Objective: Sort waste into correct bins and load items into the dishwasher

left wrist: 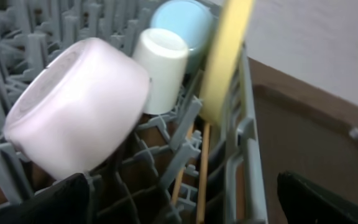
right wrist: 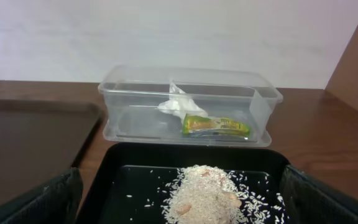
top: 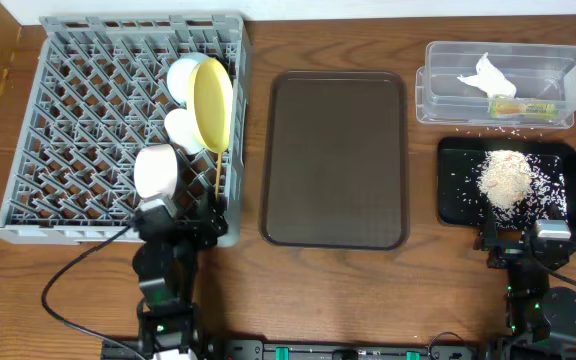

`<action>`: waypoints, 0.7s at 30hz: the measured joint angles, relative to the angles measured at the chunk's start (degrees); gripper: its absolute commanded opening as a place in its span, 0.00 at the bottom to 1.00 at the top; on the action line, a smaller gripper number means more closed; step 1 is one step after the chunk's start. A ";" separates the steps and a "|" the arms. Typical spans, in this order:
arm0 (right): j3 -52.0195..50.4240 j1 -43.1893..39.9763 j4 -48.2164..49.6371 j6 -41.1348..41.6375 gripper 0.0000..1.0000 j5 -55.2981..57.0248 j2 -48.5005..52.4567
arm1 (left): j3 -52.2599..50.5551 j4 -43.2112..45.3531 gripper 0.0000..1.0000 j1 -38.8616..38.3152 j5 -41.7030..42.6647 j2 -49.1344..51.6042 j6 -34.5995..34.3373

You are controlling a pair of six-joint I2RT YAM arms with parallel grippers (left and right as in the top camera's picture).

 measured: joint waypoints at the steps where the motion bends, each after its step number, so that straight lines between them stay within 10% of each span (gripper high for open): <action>1: 0.00 0.00 0.00 0.00 0.99 0.00 0.00 | -0.33 -0.68 0.98 -0.59 0.00 -1.22 1.36; 21: 0.00 0.02 0.00 0.00 0.99 0.00 0.00 | -2.58 -12.98 0.98 -5.99 1.64 -22.73 12.98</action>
